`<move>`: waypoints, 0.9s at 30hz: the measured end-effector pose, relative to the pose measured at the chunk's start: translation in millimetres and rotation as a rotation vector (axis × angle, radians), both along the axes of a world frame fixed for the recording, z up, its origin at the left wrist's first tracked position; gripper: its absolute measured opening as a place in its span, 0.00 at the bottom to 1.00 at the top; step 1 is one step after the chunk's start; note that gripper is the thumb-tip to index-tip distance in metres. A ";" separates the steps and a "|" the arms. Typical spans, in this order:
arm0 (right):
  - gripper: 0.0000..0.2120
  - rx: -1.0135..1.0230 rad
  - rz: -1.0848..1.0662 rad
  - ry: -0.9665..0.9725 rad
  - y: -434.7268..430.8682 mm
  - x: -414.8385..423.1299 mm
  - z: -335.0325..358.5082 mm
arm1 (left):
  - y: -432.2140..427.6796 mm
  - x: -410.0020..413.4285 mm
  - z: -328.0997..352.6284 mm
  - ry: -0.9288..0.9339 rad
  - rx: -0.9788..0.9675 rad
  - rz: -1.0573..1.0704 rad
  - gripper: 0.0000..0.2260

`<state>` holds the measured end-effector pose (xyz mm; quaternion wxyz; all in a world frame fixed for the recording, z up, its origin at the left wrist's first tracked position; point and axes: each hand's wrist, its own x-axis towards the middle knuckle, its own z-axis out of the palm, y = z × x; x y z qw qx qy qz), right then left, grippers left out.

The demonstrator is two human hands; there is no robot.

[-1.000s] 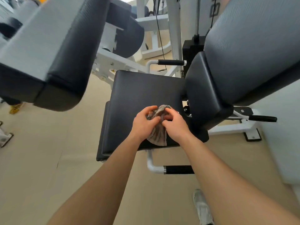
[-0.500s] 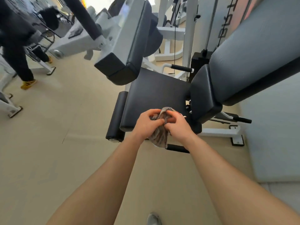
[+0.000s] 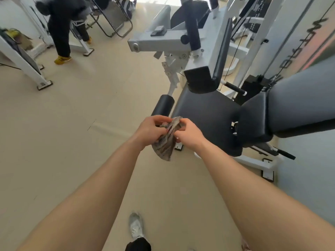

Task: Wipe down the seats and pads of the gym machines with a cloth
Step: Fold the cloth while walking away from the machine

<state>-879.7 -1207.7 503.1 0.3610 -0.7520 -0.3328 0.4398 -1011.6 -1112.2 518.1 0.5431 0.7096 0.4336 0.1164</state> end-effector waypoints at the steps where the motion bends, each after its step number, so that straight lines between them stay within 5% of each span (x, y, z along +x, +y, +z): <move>1: 0.34 -0.008 0.011 -0.005 11.2 -12.3 4.7 | 9.6 -15.3 2.6 -0.017 -0.016 -0.007 0.17; 7: 0.46 -0.052 0.039 -0.006 80.3 -82.8 12.9 | 89.8 -90.9 16.0 -0.033 -0.040 -0.111 0.20; 10: 0.43 -0.108 0.099 -0.049 123.7 -111.7 16.4 | 141.0 -125.6 25.1 -0.014 -0.052 -0.156 0.21; 13: 0.33 -0.305 0.267 -0.381 168.2 -133.8 28.1 | 191.7 -153.1 37.2 0.046 0.051 -0.225 0.22; 16: 0.28 -0.391 0.175 -0.619 212.5 -147.7 42.9 | 234.2 -171.0 49.4 0.117 0.132 -0.318 0.25; 20: 0.25 -0.177 0.238 -0.501 276.2 -158.7 67.9 | 280.7 -176.9 70.2 0.135 0.219 -0.452 0.27; 24: 0.10 -0.269 0.372 -0.188 338.2 -162.6 79.0 | 342.8 -178.1 75.6 0.082 0.184 -0.462 0.26; 27: 0.08 -0.210 0.337 -0.095 383.3 -154.9 66.8 | 396.4 -179.3 72.5 0.069 0.200 -0.413 0.25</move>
